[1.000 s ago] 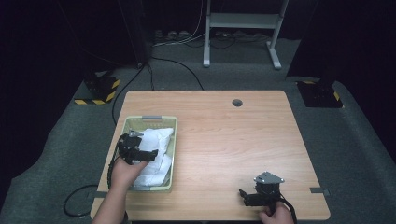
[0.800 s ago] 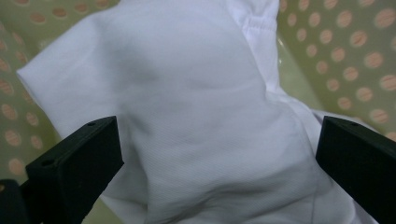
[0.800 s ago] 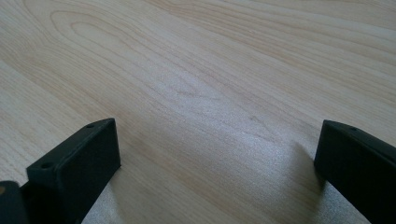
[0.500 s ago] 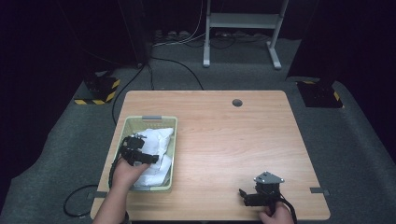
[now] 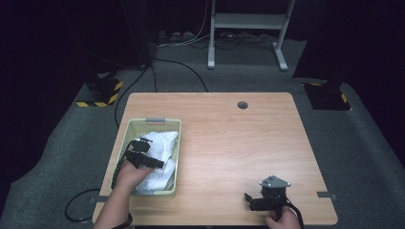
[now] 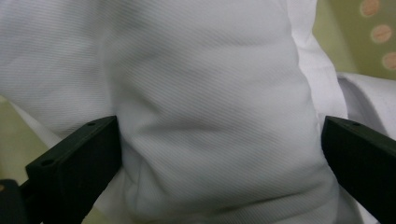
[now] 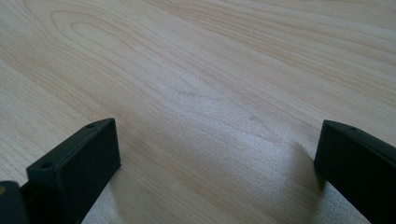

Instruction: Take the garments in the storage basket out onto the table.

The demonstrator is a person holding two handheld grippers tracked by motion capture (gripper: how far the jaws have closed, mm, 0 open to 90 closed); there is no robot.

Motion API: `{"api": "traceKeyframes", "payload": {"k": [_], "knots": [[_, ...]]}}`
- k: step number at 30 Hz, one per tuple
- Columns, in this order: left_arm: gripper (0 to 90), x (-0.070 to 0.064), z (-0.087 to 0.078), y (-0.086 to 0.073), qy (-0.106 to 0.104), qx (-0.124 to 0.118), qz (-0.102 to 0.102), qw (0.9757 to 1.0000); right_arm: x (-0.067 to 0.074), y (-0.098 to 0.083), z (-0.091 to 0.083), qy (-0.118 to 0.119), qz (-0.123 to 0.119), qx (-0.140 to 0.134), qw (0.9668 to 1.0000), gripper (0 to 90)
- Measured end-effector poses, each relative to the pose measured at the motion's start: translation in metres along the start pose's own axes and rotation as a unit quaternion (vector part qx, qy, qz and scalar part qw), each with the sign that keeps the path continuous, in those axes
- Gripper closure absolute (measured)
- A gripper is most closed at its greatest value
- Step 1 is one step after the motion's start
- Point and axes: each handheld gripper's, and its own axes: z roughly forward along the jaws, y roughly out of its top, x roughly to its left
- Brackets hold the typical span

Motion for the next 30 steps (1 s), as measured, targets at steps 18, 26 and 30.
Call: {"api": "traceKeyframes", "payload": {"k": [18, 26, 30], "knots": [[41.5, -0.017, -0.002, 0.005, 0.024, -0.004, 0.084, 0.9961, 0.001, 0.000, 0.000, 0.011, -0.011, 0.000, 0.9999, 0.0], [58.1, -0.021, -0.004, 0.006, 0.015, -0.005, 0.091, 0.9958, 0.001, 0.000, 0.000, 0.011, -0.011, 0.000, 0.9999, 0.0], [59.8, -0.021, -0.005, 0.008, 0.014, 0.000, 0.086, 0.9962, 0.001, 0.000, 0.000, 0.011, -0.011, 0.000, 0.9999, 0.0]]}}
